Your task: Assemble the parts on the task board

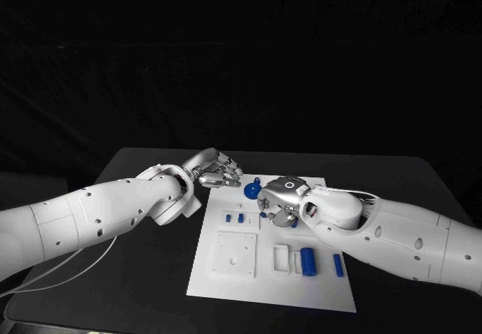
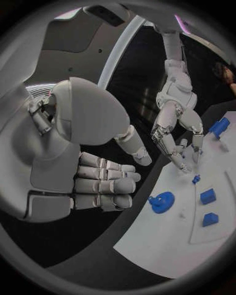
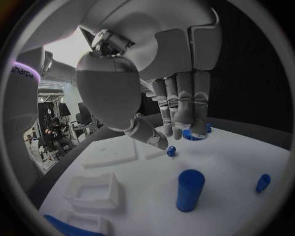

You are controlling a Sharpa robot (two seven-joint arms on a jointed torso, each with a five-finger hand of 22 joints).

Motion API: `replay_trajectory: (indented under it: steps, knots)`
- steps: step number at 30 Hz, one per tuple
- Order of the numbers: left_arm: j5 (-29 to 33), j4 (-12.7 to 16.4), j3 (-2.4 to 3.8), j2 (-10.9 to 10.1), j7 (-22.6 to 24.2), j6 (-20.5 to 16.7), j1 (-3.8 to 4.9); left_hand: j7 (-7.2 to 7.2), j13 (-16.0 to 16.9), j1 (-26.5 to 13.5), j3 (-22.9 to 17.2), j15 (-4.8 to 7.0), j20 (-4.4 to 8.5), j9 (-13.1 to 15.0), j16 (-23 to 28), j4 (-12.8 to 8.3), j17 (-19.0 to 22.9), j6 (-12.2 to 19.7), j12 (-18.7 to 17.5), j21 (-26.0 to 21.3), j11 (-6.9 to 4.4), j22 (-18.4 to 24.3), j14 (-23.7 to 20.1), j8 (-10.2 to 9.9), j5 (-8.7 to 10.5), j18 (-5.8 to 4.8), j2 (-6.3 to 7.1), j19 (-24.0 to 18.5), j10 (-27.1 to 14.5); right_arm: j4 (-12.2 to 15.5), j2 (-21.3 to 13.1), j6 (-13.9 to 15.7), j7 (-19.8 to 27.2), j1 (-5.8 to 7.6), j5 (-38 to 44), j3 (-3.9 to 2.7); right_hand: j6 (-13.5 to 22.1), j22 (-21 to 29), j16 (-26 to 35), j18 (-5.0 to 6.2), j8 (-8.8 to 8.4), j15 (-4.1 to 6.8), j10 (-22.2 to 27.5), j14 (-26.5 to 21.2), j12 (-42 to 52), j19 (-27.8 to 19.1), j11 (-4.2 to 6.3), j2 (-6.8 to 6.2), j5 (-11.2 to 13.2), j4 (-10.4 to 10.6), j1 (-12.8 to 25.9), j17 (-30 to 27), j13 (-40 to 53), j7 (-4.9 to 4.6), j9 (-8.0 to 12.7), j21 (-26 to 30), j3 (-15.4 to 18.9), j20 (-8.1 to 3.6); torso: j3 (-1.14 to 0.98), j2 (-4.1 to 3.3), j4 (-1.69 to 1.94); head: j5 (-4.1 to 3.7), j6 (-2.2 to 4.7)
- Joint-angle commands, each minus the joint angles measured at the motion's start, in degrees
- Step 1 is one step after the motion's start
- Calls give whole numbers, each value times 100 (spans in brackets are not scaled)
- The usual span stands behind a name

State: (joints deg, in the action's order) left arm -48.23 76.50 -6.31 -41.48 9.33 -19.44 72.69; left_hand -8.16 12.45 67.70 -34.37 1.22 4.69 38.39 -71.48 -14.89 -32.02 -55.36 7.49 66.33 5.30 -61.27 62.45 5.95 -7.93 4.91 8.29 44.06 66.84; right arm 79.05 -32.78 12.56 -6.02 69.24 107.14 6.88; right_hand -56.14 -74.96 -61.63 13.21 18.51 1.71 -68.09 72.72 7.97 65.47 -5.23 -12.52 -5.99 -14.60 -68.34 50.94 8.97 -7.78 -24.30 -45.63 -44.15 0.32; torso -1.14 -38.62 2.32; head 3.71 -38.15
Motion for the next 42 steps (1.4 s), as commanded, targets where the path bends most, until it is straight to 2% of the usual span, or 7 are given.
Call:
replay_trajectory:
  steps: [1,18,42]
  knots:
    - [55,21,5,2,64,-36,18,-43,-6,-2,-6,2,205,-6,-34,32,-5,2,-33,29,-8,-4,49,28,-25,146,-36,45,42,-7,19,49,-19,-10,116,0,15,-129,-25,179,-10,-33,-26,25,-20,2,15,-67,25,9,-9,-8,-6,-22,8,-16,-37,0,3,0,-1,13,-13]
    - [55,35,4,-11,43,-29,40,-50,-10,-1,-8,3,208,-17,-38,35,-4,19,-45,31,-8,-2,62,27,-24,149,-44,58,41,-142,115,-88,-18,-67,119,2,-127,-127,-87,179,70,31,-231,21,3,11,80,-21,104,81,11,-18,34,40,-14,-97,-118,-20,2,1,-4,37,-55]
    - [55,39,4,-12,24,-18,62,-61,-13,7,-8,6,215,-36,-59,35,-8,47,-62,42,-11,-3,96,29,-20,157,-47,89,51,-286,229,-283,-57,-104,147,19,-149,-125,-102,179,81,42,-264,13,-13,3,91,15,106,106,44,-26,41,51,-15,-124,-131,-23,2,7,-9,57,-101]
